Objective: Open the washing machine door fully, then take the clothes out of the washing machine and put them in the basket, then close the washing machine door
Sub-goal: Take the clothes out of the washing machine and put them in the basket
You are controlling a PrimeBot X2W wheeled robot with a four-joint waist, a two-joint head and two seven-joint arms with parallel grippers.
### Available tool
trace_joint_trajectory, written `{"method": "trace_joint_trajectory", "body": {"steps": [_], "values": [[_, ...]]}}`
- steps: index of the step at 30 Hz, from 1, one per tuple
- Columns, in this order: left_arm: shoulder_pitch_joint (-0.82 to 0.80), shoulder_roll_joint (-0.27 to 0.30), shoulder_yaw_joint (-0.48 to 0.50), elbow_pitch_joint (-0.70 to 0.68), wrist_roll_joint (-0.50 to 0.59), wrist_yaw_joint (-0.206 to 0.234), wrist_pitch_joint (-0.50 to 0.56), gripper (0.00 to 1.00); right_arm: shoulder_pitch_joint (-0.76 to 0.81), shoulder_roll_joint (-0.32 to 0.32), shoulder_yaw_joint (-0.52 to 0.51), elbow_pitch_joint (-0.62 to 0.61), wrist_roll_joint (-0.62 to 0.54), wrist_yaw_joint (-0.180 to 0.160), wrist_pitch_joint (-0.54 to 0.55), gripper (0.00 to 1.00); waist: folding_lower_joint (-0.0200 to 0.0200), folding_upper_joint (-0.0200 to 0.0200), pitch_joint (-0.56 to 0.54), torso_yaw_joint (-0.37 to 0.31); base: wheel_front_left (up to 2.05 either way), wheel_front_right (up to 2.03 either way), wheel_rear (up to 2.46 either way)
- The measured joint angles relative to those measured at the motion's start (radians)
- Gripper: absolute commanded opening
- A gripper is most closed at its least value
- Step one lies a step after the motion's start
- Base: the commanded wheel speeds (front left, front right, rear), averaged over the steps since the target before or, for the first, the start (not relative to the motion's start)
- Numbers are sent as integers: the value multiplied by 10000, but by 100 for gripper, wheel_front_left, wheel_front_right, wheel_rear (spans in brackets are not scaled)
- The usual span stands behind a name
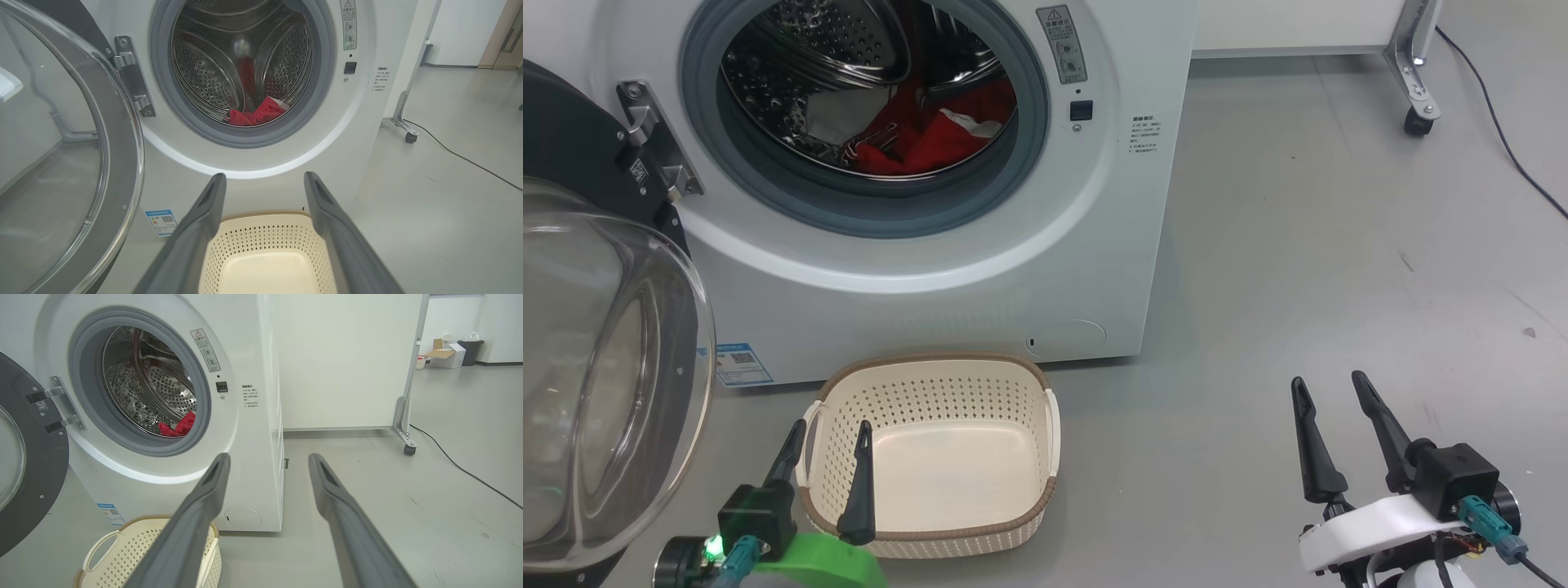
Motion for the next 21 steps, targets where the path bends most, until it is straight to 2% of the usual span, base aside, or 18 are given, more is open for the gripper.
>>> {"method": "trace_joint_trajectory", "body": {"steps": [21], "values": [[71, 0, -105, -29, 88, 8, 81, 100, 15, 0, 98, 13, 2, -2, 0, 100, 0, 0, 38, 78, 92, -92, 0]]}}
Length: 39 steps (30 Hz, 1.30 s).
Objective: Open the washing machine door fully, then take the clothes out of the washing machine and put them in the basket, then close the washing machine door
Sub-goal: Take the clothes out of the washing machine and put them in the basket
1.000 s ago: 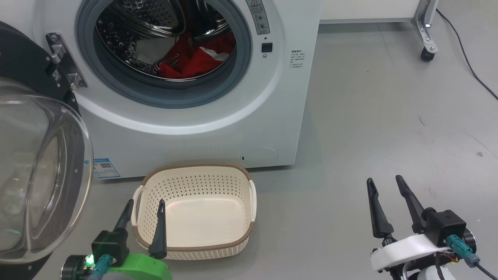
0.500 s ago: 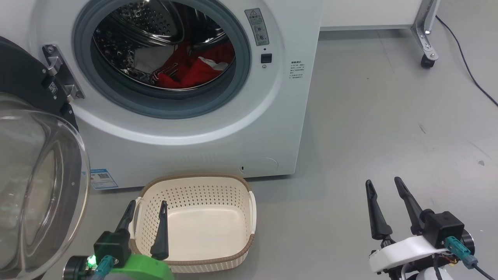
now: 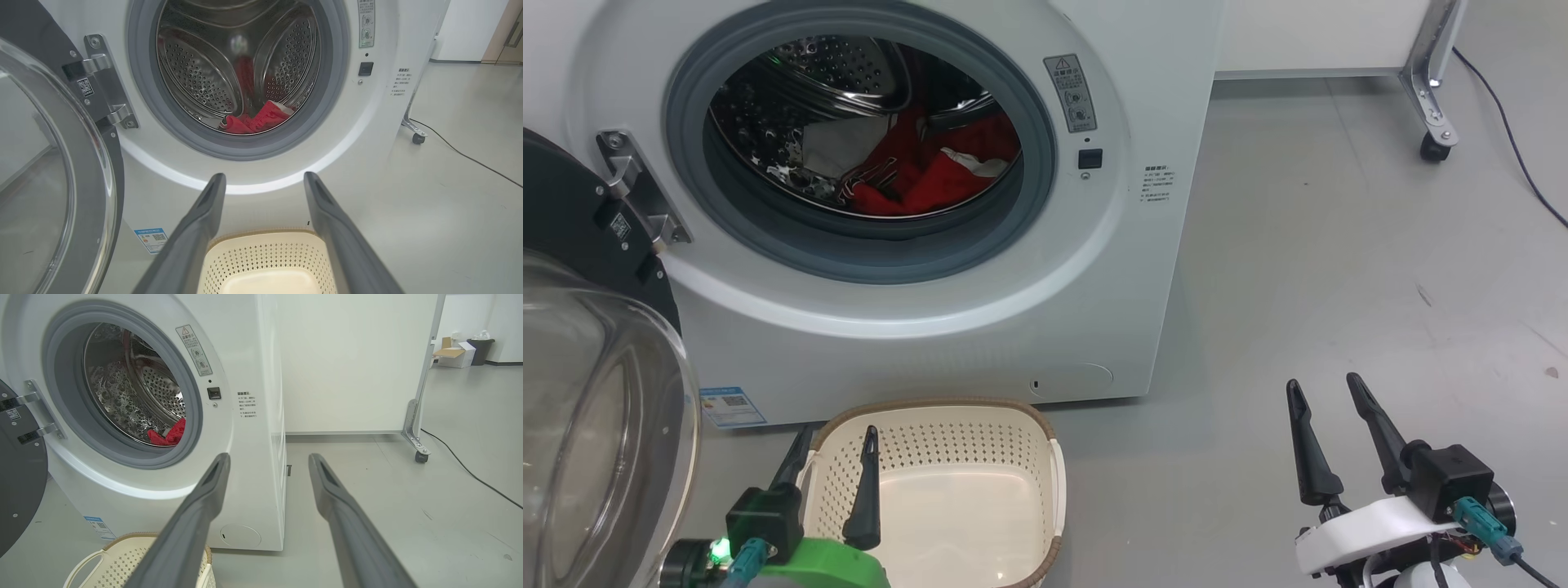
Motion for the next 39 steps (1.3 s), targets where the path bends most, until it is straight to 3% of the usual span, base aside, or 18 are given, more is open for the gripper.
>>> {"method": "trace_joint_trajectory", "body": {"steps": [39], "values": [[3, 0, -4, -113, 29, 159, 13, 100, -11, 0, 119, 326, 13, -86, 0, 100, 0, 0, 202, 165, 14, -14, 0]]}}
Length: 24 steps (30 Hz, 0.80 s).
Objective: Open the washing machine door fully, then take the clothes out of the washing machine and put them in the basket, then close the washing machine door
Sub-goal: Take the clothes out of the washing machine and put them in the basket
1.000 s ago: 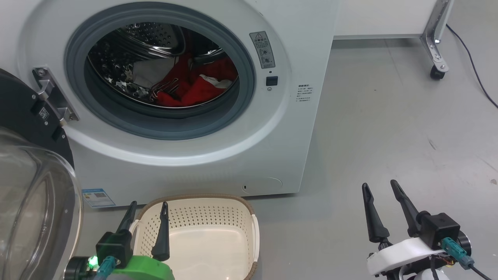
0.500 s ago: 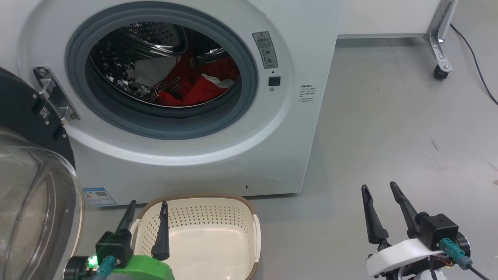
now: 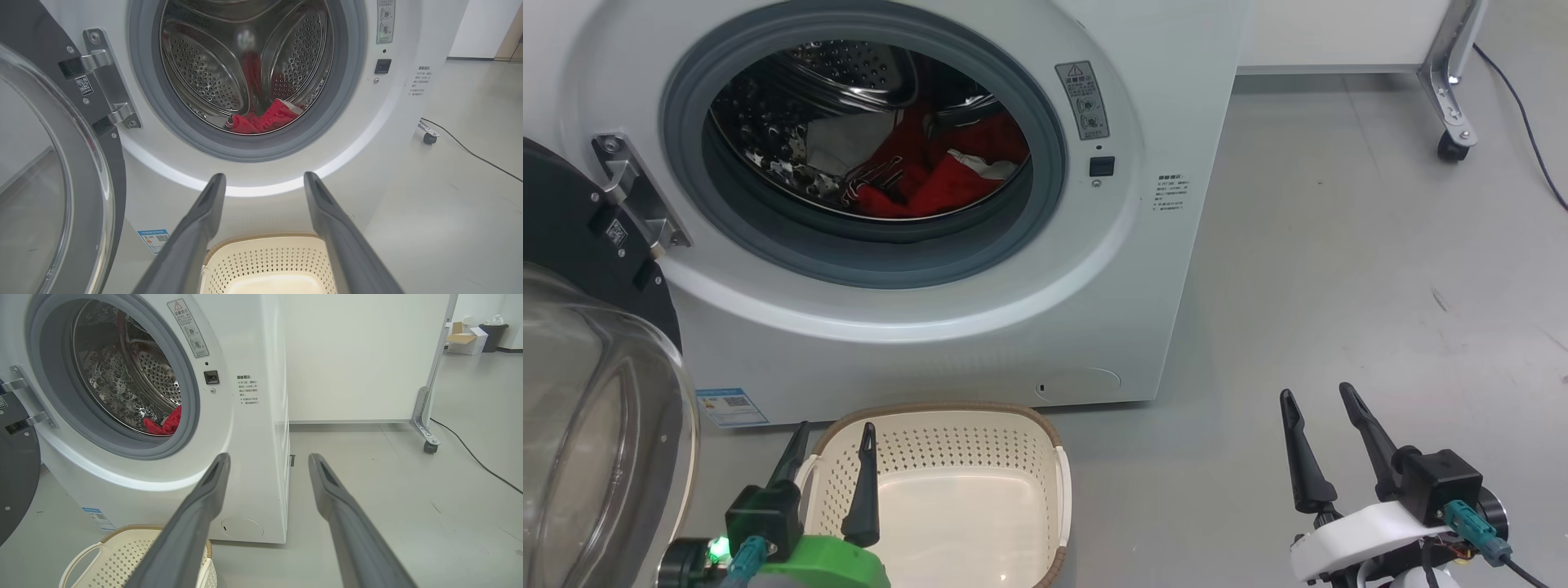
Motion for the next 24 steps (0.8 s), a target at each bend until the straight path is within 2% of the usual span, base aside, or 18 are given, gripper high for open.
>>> {"method": "trace_joint_trajectory", "body": {"steps": [14, 24], "values": [[-79, -2, -59, -88, -2, 46, 73, 100, -202, -4, 52, -151, -35, 17, 0, 100, 0, 0, 709, -92, 0, 0, 0], [-1095, -6, -146, 92, -140, 40, 426, 100, -620, -54, 94, -385, -81, 105, 0, 100, 0, 0, 1564, -338, 0, 0, 0]]}}
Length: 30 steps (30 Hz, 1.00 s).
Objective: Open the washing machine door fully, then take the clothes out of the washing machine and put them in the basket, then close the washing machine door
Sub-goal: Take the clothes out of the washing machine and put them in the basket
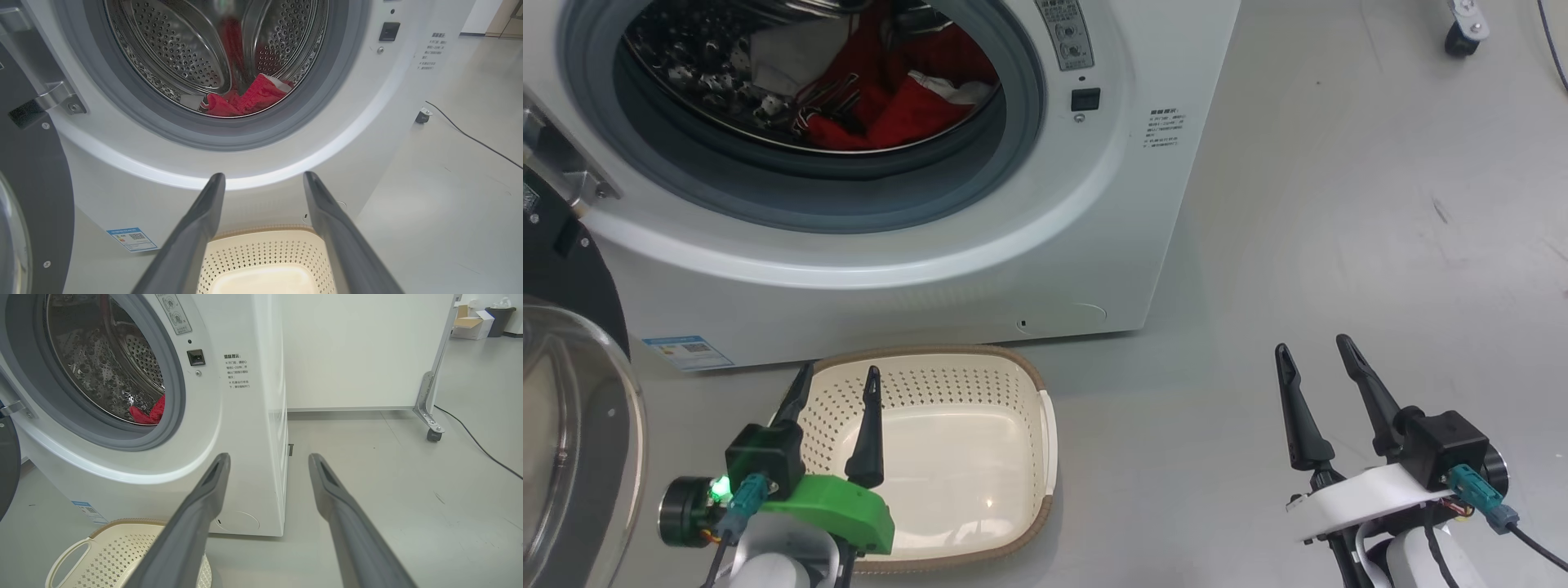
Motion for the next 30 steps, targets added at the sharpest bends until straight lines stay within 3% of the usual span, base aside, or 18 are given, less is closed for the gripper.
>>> {"method": "trace_joint_trajectory", "body": {"steps": [17, 30], "values": [[-2808, 54, 537, 752, -903, -407, 1348, 100, -1105, -4, 295, -324, 29, 211, 0, 100, 0, 0, 1960, -676, 0, 0, 0], [-5497, 1028, 1135, 1360, -1513, -930, 3210, 100, -2106, 2, 439, -311, 424, 341, 0, 100, 1, 0, 3363, -1594, 0, 0, 0]]}}
